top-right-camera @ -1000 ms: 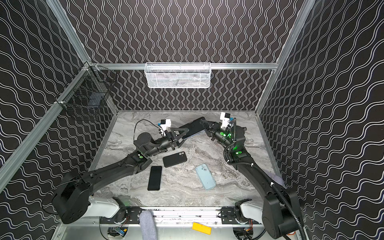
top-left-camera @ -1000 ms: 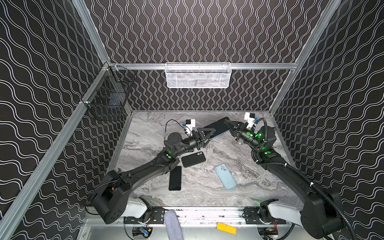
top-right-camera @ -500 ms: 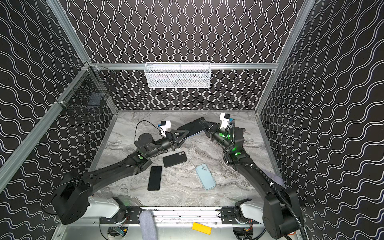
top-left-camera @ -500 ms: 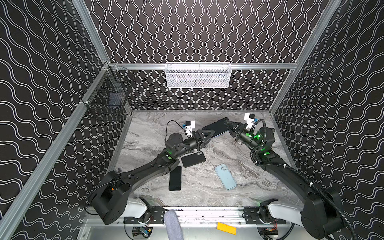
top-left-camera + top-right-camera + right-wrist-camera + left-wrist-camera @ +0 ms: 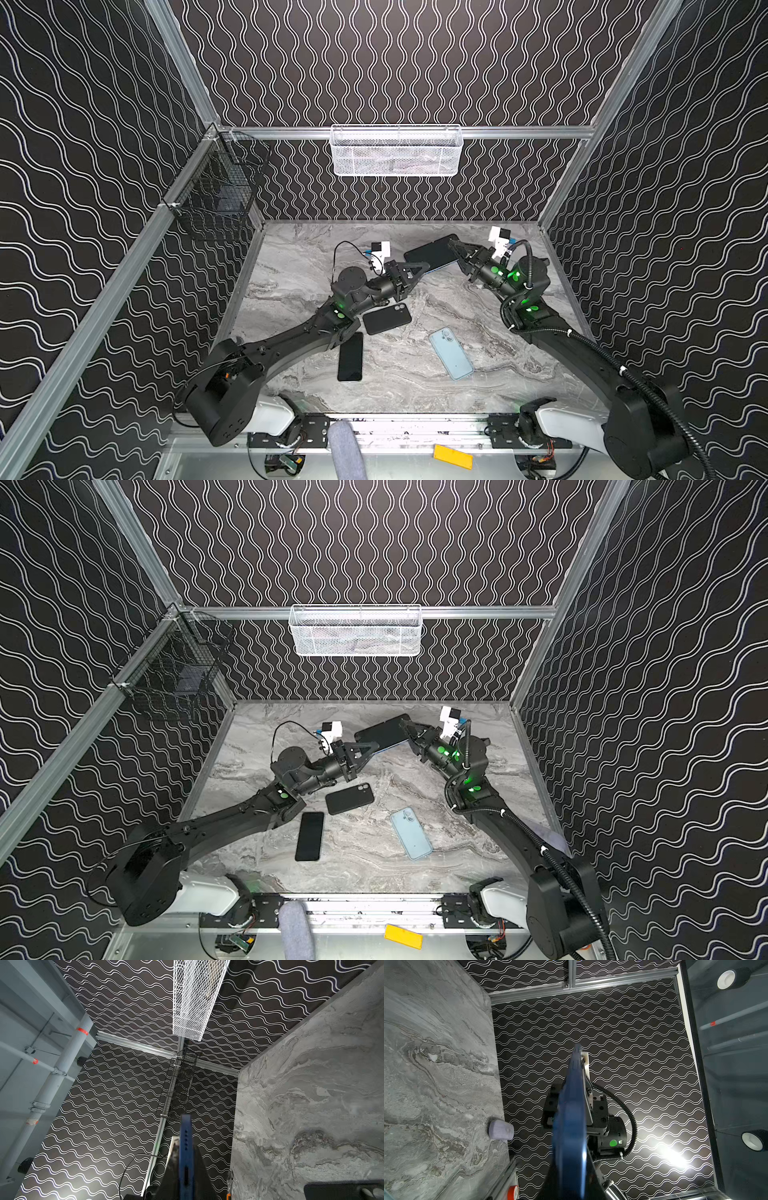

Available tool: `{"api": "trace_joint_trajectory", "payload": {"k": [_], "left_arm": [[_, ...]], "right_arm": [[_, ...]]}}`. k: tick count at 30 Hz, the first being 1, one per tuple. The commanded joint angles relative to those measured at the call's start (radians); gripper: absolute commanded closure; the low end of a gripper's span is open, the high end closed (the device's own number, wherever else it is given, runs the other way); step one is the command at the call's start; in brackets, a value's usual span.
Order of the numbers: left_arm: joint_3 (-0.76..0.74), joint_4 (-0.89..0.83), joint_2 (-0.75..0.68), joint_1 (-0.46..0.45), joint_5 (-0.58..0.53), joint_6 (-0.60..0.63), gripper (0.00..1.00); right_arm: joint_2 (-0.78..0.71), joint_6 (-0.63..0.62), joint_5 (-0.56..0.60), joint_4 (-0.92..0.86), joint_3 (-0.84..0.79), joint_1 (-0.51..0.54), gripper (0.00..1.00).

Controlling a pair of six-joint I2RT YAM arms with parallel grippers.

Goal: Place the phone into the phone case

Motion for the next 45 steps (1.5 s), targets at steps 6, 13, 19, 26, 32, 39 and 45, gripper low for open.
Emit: {"api": "trace_joint_trajectory", "payload": {"k": [6, 13, 19, 26, 32, 39, 45], "left_arm": [[0.018, 0.002, -0.021, 0.000, 0.005, 0.074, 1.00], [0.007, -0.074, -0.058, 0.013, -0.006, 0.134, 1.00], [-0.008, -0.112, -0.092, 0.030, -0.009, 0.200, 1.00], [0.026, -0.337, -0.183, 0.072, 0.001, 0.410, 1.00], [0.061, -0.564, -0.287, 0.118, -0.018, 0.621, 1.00], [0.005, -0.585, -0.350, 0.247, 0.110, 0.656, 1.00], [-0.046, -0.615, -0.381, 0.321, 0.263, 0.674, 1.00]], "right_arm": [[-0.009, -0.040, 0.007, 0.040, 0.000, 0.001, 0.99], [-0.040, -0.091, 0.034, -0.023, 0.022, 0.002, 0.74], [-0.068, -0.138, 0.050, -0.080, 0.040, -0.001, 0.37], [-0.163, -0.350, 0.144, -0.412, 0.122, -0.002, 0.23], [-0.172, -0.561, 0.381, -1.036, 0.310, -0.003, 0.24], [-0.051, -0.639, 0.451, -1.403, 0.271, 0.004, 0.24], [0.045, -0.641, 0.466, -1.480, 0.160, 0.126, 0.25]]}}
